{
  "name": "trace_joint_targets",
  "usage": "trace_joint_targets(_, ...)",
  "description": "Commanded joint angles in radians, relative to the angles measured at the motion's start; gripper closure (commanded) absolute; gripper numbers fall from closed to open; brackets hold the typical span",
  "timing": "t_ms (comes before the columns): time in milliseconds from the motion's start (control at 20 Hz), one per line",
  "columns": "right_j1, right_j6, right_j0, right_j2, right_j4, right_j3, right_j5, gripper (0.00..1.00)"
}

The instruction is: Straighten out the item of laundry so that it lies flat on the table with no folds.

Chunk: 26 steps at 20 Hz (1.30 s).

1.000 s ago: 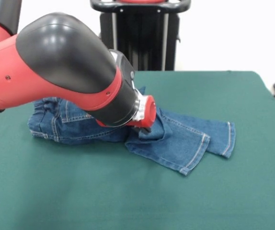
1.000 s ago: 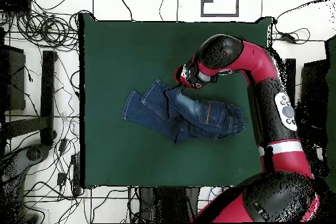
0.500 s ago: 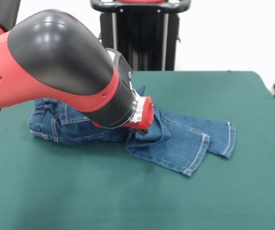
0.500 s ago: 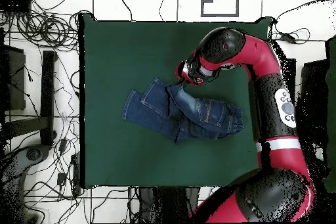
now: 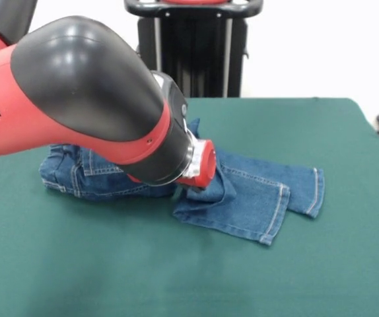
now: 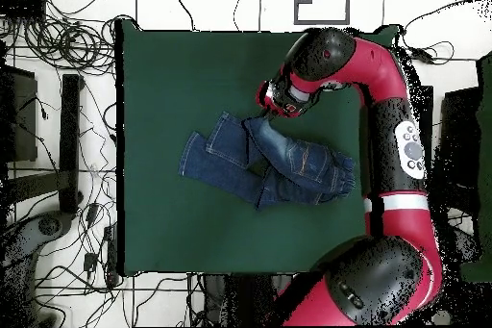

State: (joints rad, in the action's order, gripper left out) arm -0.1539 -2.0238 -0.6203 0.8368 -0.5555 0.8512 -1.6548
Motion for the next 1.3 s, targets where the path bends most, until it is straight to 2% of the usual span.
trace_joint_targets(50,0.028,0.447,0.081,0.010,-0.072,-0.134,-0.113,1.00)
trace_joint_targets(400,0.057,0.536,0.116,0.024,-0.128,-0.252,-0.207,1.00)
trace_joint_targets(600,0.086,0.589,0.145,0.050,-0.175,-0.361,-0.286,1.00)
trace_joint_targets(950,0.119,0.683,0.180,0.136,-0.311,-0.520,-0.427,1.00)
trace_joint_targets(1300,0.128,0.747,0.183,0.246,-0.464,-0.586,-0.508,1.00)
